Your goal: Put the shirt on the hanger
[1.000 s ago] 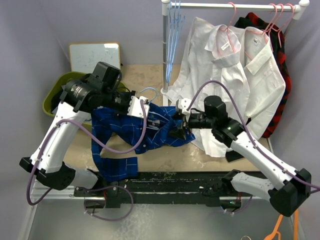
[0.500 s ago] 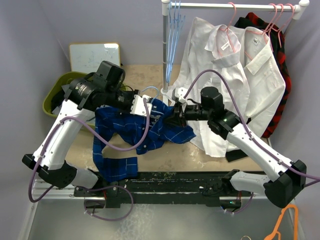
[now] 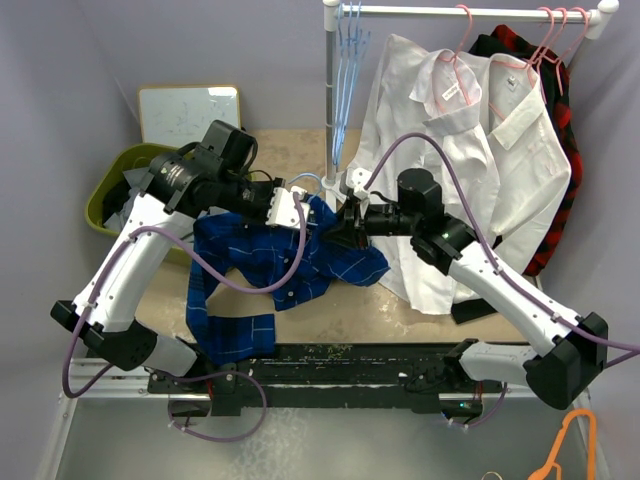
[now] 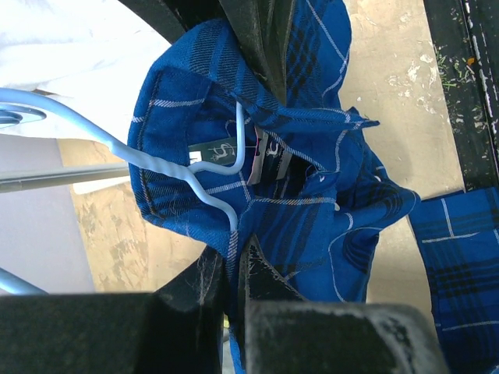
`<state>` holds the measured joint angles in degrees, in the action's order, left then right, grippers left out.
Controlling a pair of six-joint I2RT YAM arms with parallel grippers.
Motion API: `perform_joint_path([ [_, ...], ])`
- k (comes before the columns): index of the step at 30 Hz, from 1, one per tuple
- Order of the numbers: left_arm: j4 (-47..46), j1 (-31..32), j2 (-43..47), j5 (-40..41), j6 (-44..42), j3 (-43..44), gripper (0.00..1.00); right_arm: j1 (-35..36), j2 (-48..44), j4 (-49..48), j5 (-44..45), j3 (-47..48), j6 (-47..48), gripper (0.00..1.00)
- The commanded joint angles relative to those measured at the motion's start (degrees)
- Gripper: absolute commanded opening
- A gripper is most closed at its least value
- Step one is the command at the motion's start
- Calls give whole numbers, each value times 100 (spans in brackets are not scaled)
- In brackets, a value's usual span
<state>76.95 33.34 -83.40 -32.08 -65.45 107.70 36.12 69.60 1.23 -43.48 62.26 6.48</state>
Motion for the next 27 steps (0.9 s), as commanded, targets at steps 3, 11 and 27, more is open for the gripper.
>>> perform_joint_path([
  [3,-228,29,78,-85,131,302,0,35,-184,-139,110,-171,-17,22],
  [11,-269,32,120,-58,195,269,0,31,-226,-289,151,-353,-163,19],
  [27,-900,32,129,1116,1038,-12,7,48,-1043,-1001,1390,-1187,-1635,0],
])
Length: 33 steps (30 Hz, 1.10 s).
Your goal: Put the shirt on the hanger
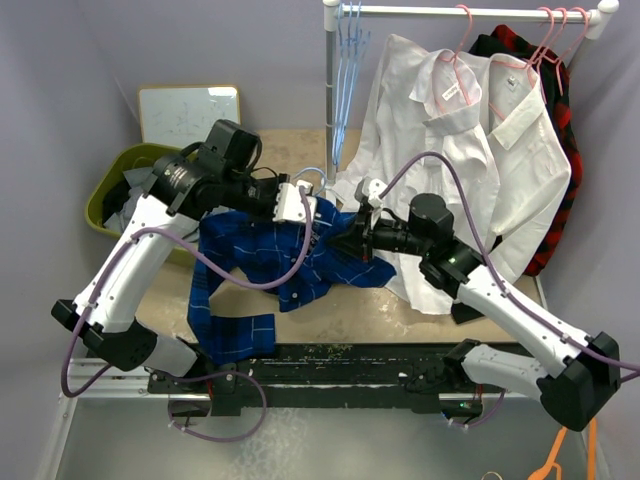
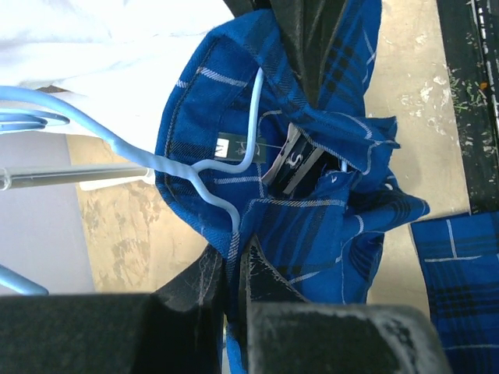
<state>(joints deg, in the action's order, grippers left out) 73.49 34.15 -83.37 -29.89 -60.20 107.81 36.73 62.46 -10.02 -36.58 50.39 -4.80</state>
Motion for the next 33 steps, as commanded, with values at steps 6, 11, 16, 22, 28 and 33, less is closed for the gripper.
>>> perform_joint_path([
  [6,-406,-49,186,1310,1167,274,69,-8,-794,782,1242,-274,-955,0],
  [11,-186,-54,313,1626,1217,434,99,-10,-1268,980,1445,-586,-1140,0],
  [16,-340,-67,396,1683,1626,741,99,-8,-1484,1239,1524,-653,-1510,0],
  [22,-738,-263,418,2115,2398,1496,99,-9,-2015,2273,2057,-685,-2044,0],
  [28,-1740,-761,423,3112,3680,1867,99,-13,-1788,3980,4638,502,-2456,0],
  [33,-2430,-989,453,4589,5393,1739,99,-13,-1355,4627,5819,1757,-2114,0],
])
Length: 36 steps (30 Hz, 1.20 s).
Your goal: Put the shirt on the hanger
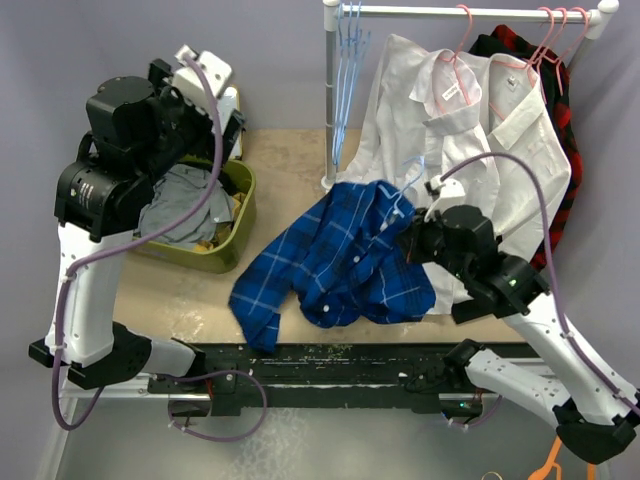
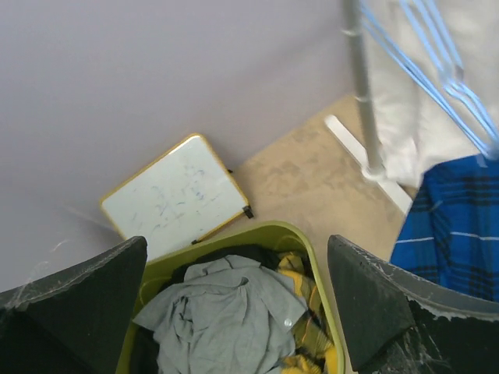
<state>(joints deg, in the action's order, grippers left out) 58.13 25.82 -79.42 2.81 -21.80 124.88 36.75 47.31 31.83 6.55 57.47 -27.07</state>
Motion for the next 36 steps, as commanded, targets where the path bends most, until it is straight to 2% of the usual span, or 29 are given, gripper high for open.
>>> perform_joint_path([
  [1,-937,-191,84,1426,1627,-31,99,-11,292,470,1701,1247,295,0],
  [6,-1003,-361,136,1635,1768,-245,99,-27,1227,520,2346,2259,1070,0],
  [9,-956,-450,152,1631,1811,-250,99,-208,1731,338,2367,2773,1587,0],
  [22,-765,-514,318,1819,1903,-489,99,-1039,2933,-542,1618,4463,2781,0],
  [36,-712,-559,397,2494,1867,-426,99,-1549,3992,-322,792,6179,2994,0],
])
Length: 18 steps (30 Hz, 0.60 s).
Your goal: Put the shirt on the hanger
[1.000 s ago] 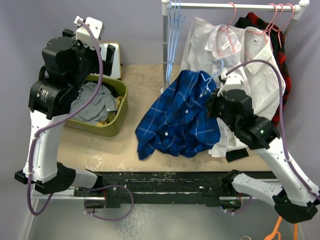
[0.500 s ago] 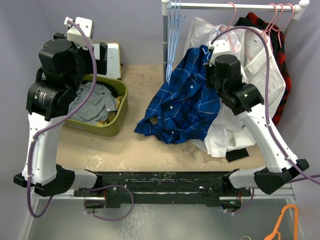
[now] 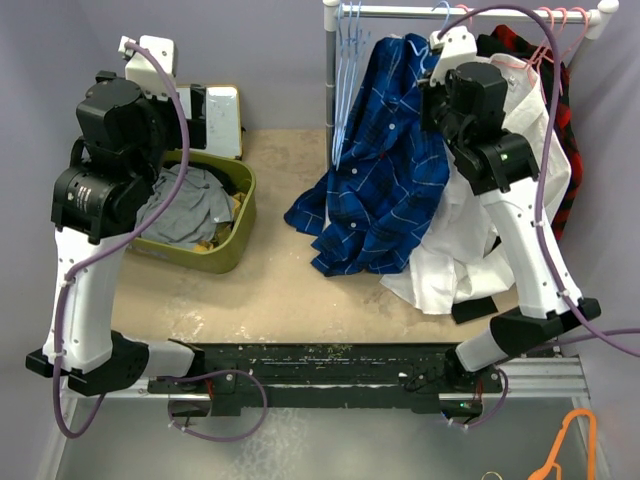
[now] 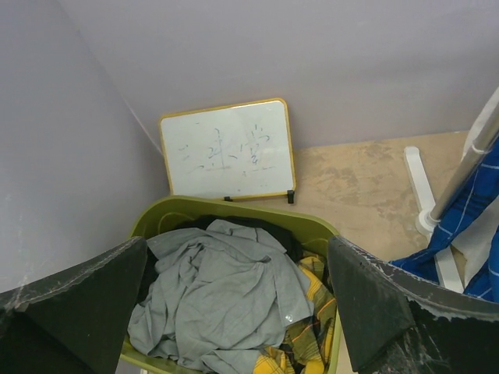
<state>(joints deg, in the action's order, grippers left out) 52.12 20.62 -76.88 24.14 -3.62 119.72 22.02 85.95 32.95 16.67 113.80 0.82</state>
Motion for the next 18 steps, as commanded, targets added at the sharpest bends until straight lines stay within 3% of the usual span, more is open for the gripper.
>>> perform_joint_path([
  [1,-121,-43,147,399,31,99,99,-104,211,-415,-255,660,215,0],
  [8,-142,-43,137,459,-11,89,99,-264,679,-429,-511,1003,164,0],
  [18,-173,-92,112,420,-76,34,99,-438,739,-842,-844,428,120,0],
])
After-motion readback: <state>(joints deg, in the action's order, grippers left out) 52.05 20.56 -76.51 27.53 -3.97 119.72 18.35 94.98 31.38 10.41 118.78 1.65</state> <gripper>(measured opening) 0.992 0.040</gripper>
